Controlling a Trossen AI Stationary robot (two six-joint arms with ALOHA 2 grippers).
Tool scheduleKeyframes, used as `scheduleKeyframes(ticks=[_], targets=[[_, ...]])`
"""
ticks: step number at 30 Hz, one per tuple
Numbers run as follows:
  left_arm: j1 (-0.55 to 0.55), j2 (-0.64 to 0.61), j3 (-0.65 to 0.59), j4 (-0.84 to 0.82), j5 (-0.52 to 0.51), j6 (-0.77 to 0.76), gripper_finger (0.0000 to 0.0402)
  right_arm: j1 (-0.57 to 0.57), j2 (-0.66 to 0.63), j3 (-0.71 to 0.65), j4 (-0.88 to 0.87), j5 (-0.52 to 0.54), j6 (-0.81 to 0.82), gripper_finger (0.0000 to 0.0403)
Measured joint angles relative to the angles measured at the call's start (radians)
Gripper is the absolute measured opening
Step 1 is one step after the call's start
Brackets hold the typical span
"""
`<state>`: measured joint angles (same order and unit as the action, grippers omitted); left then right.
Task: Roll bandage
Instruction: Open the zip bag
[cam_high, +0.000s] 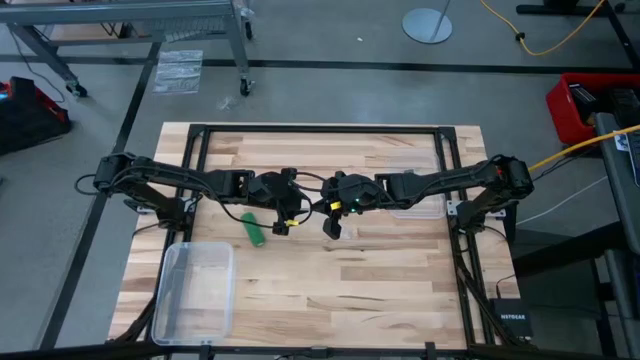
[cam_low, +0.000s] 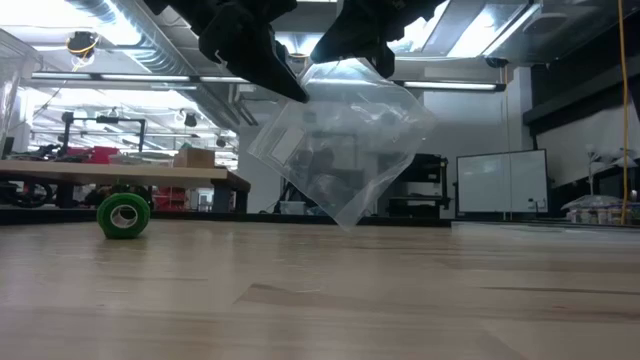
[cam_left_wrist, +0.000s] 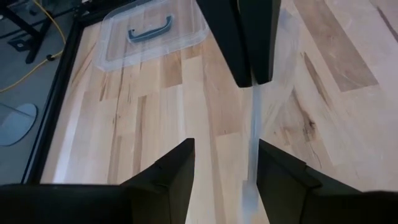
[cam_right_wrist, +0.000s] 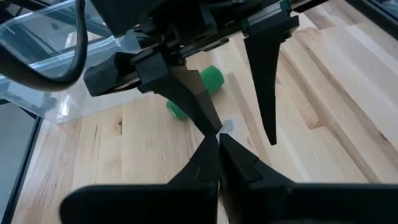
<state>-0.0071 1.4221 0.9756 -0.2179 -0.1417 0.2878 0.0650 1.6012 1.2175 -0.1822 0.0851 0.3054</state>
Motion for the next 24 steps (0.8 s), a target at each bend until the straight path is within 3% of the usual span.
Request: scheduleKeyframes(ticks=[4, 13, 24], targets=[[0.0, 0.001, 0.0, -0.005, 0.0, 0.0, 0.0122, 0.0, 0.0, 0.0, 0.0, 0.0, 0.0, 0.0001], [0.0, 0.001, 0.001, -0.022, 0.001, 0.0, 0.0008, 0.0, 0.0, 0.0, 0.0, 0.001, 0.0, 0.0001], [0.0, 0.002, 0.002, -0.156, 0.001, -0.052, 0.0004, -0.001, -0.004, -0.002, -0.001, 0.001, 0.0, 0.0001]])
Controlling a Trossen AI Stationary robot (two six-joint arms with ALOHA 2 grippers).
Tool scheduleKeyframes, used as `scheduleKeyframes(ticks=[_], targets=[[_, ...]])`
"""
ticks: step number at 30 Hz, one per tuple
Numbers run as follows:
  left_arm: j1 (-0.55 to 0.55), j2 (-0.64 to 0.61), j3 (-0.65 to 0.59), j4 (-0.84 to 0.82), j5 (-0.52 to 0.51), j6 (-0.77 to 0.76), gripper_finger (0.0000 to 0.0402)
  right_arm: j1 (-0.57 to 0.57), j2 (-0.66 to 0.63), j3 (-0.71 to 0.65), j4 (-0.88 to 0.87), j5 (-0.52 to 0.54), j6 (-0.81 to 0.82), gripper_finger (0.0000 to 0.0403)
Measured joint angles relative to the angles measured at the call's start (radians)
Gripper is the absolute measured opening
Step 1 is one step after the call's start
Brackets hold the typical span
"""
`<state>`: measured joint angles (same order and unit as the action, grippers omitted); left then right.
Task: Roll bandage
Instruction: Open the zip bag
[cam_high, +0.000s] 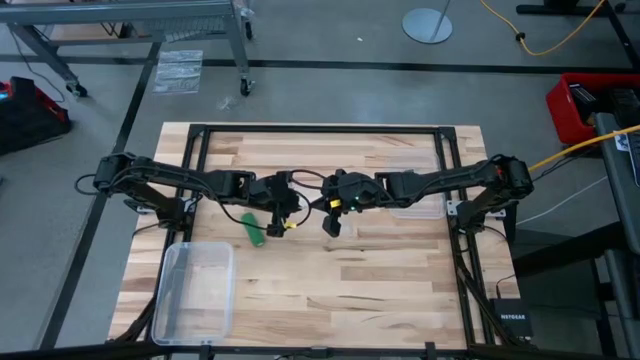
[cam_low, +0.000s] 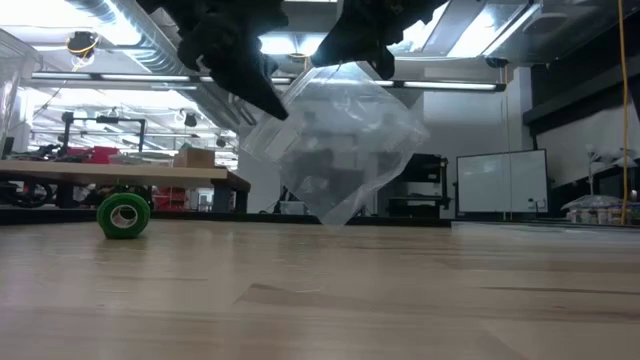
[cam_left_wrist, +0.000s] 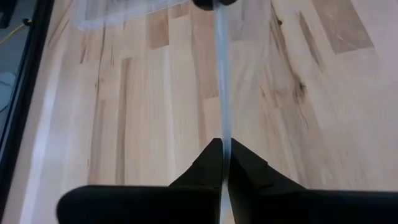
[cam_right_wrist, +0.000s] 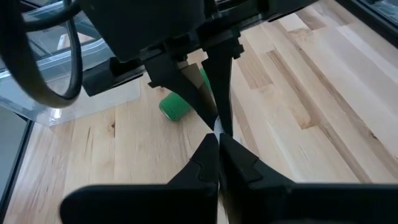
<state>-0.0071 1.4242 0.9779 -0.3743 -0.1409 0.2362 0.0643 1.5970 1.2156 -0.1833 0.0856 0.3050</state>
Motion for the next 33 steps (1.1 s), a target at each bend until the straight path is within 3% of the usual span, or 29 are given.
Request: scheduleKeyframes(ticks=[23, 33], targets=[[0.0, -0.002, 0.001, -0.177, 0.0, -0.119, 0.0004, 0.0, -0.002, 0.0, -0.001, -0.001, 0.0, 0.0001], [-0.002, 0.001, -0.006, -0.107, -0.002, -0.05, 0.005, 0.001, -0.008, 0.0, -0.008, -0.003, 0.0, 0.0001]])
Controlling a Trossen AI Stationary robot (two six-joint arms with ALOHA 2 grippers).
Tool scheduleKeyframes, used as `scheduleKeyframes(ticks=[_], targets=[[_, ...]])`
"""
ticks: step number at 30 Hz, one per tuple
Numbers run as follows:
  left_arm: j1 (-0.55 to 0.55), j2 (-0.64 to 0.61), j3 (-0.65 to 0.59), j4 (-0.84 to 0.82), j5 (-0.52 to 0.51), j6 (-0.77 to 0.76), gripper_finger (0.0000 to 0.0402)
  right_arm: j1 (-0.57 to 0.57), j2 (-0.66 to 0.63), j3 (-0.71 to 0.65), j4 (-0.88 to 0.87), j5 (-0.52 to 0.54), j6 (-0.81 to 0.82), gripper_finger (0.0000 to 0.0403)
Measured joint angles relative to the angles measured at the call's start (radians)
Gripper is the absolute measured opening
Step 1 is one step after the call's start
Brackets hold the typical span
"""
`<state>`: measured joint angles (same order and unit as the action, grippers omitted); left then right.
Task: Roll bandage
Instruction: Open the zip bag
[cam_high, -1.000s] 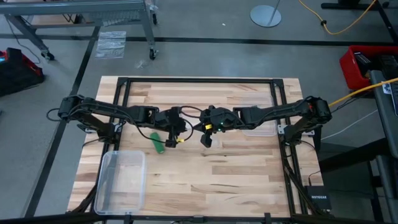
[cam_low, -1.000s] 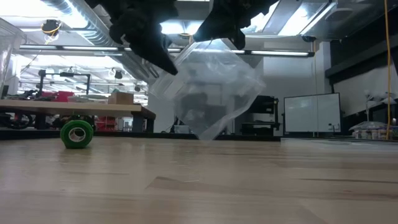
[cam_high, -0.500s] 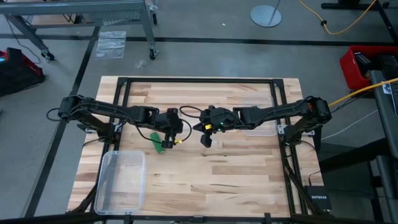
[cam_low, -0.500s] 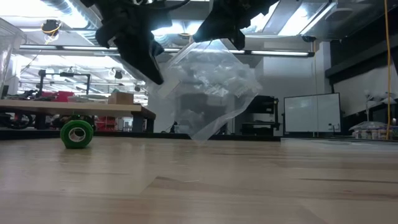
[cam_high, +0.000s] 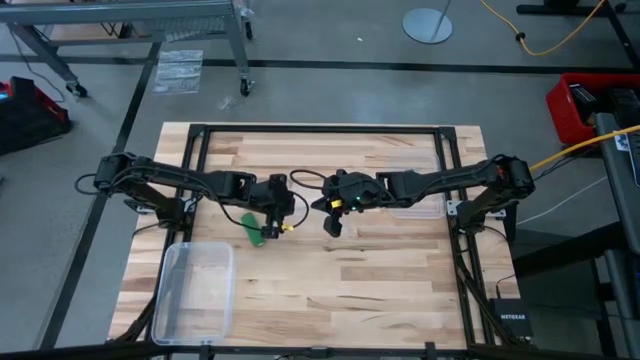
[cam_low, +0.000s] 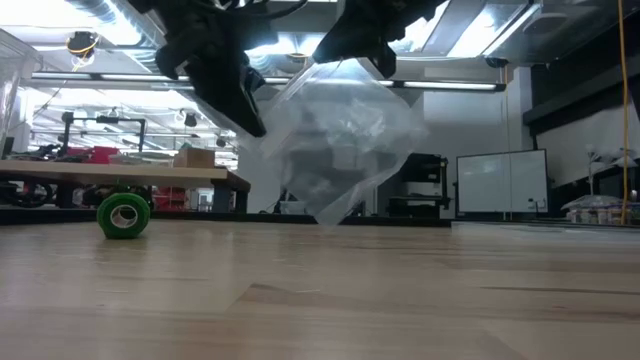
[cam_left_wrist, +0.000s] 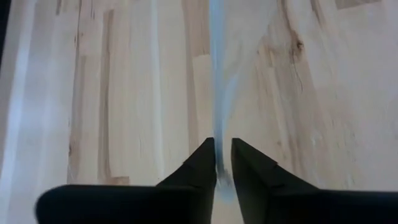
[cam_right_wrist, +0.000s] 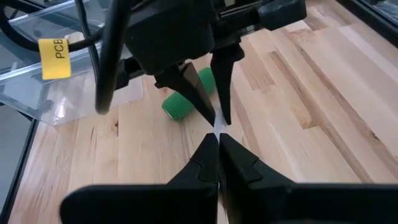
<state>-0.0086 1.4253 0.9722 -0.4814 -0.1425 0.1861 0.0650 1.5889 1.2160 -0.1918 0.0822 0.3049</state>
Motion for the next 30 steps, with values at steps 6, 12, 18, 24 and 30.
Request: scheduleKeyframes(ticks=[6, 12, 18, 24, 30], targets=[[0.005, 0.001, -0.001, 0.041, -0.003, 0.023, 0.0104, 0.0, -0.001, 0.002, -0.078, 0.0, 0.0, 0.0001], [0.004, 0.001, -0.001, 0.069, -0.002, 0.017, 0.0124, 0.0, -0.001, 0.002, -0.152, 0.0, 0.0, 0.0001], [-0.014, 0.001, 0.0, 0.189, -0.001, 0.012, 0.0098, 0.0, 0.0, 0.002, -0.157, 0.001, 0.0, 0.0001], [-0.034, 0.001, 0.002, 0.27, 0.002, 0.023, 0.0056, 0.0, 0.001, 0.002, -0.155, 0.002, 0.0, 0.0001], [-0.038, 0.008, 0.003, 0.329, 0.002, 0.02, 0.0016, 0.0, 0.002, 0.002, -0.141, 0.002, 0.0, 0.0001]])
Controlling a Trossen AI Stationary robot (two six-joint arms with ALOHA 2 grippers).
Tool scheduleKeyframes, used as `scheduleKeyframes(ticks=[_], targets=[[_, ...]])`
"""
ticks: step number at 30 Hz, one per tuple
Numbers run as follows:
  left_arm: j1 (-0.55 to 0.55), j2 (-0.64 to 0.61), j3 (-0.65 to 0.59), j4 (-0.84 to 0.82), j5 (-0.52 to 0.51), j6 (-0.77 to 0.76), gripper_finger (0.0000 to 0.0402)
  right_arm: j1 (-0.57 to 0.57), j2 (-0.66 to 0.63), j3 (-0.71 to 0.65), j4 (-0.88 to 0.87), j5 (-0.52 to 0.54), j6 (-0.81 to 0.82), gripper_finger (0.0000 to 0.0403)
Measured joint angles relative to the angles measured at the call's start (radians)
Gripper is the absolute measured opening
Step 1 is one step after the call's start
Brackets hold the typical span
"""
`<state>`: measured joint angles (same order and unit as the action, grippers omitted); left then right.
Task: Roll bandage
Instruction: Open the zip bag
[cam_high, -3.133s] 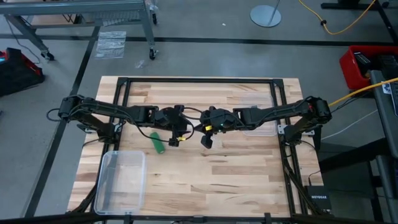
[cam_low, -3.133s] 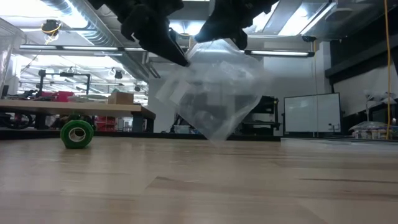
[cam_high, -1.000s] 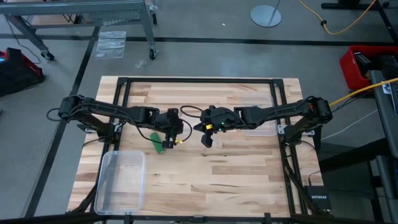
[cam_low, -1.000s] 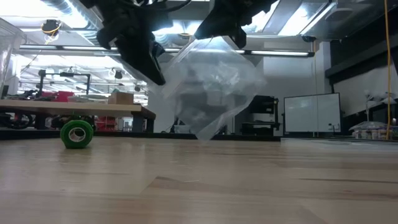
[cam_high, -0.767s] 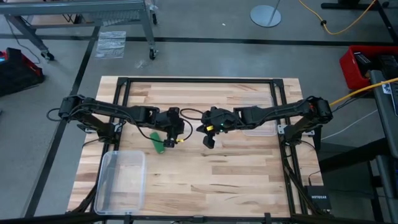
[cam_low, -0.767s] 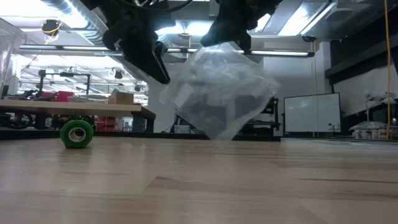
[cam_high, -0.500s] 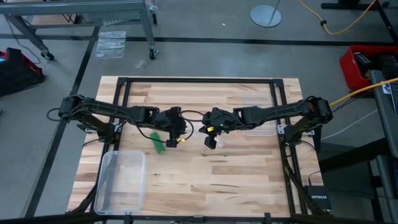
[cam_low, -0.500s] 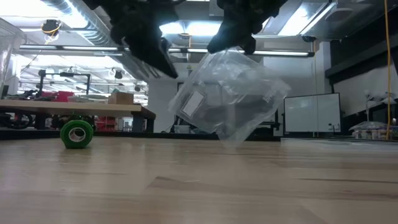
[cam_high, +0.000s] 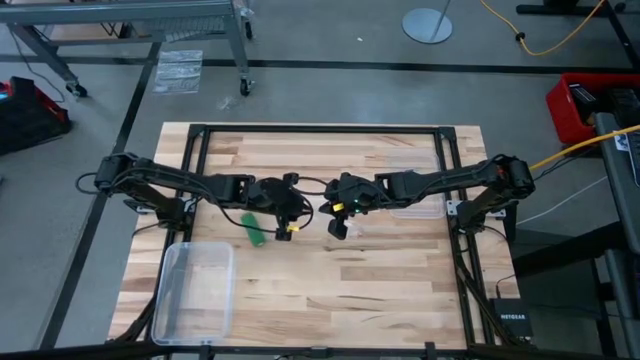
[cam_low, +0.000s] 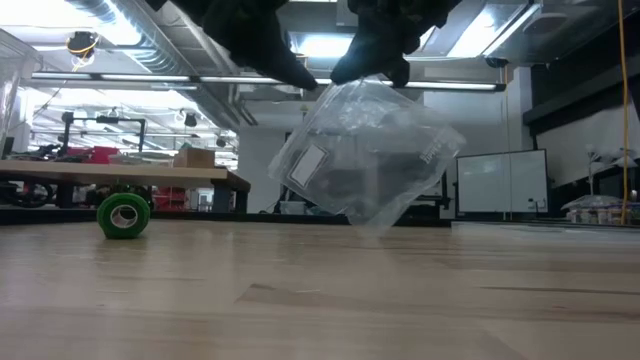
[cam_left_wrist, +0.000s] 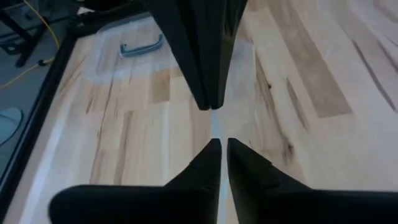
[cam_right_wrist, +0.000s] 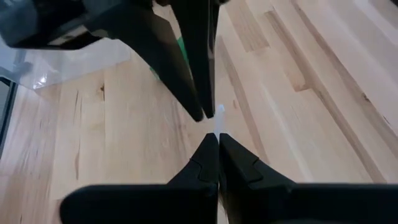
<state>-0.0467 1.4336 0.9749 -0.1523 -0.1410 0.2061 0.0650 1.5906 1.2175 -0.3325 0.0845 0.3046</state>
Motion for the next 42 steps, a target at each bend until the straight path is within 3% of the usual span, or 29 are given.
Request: scheduleKeyframes(ticks=[6, 19, 42], targets=[[0.0, 0.021, 0.0, 0.027, 0.0, 0.0, 0.0001, 0.0, 0.002, 0.0, 0.046, -0.052, 0.0, 0.0001], [-0.002, 0.022, 0.0, 0.033, 0.0, -0.001, 0.0003, 0.0, 0.002, 0.0, 0.052, -0.05, 0.0, 0.0001], [-0.001, 0.022, 0.0, 0.034, 0.06, 0.0, 0.0002, 0.0, 0.002, -0.001, 0.057, 0.013, 0.0, 0.0001]])
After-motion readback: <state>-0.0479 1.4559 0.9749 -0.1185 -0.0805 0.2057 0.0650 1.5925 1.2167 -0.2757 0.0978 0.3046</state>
